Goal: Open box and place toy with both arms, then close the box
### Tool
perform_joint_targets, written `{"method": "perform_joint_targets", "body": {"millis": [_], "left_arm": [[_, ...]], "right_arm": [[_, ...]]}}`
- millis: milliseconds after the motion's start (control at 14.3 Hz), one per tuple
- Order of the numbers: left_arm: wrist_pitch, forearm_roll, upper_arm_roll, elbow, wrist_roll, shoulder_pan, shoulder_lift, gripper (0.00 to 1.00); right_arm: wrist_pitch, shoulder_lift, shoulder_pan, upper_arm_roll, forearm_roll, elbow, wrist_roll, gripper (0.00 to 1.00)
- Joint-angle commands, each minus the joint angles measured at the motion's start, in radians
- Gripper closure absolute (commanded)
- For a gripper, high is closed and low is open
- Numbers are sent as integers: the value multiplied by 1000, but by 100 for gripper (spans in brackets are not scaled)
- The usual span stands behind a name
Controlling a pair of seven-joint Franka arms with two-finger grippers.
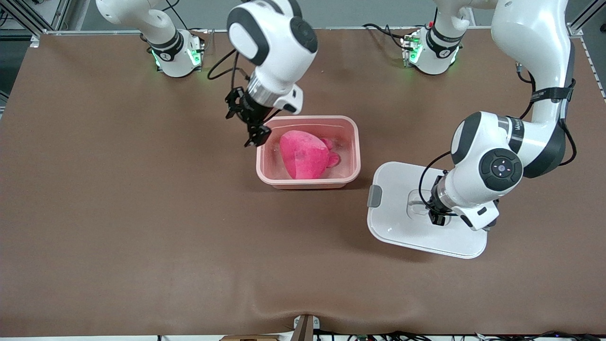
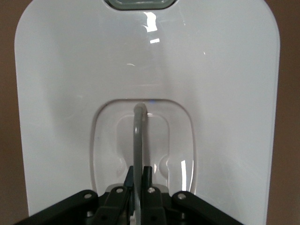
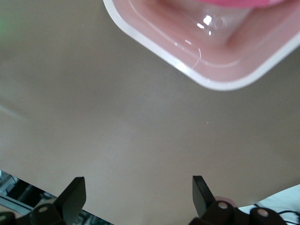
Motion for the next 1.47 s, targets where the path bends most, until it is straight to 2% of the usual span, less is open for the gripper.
{"method": "perform_joint_targets", "body": {"millis": [0,419,908,1117,1397], "left_arm": [[8,23,-8,-3,10,2,-4,100],[4,8,-21,7,-68,-39,-18,100],[4,5,-32,11,-266,-137,-20,100],[4,5,-72,13,-316,-137,-20,100],[4,6,-110,13,-399,-148,-18,100]], "right_arm": [[-5,-6,-119,15,63,15,127,0],[-5,-35,-406,15,115,9,249,0],[18,-51,-581,15,118,-2,635,0],[30,-99,-634,16,120,-63,755,0],[38,-201,-713,16,242,-175,962,0]]}}
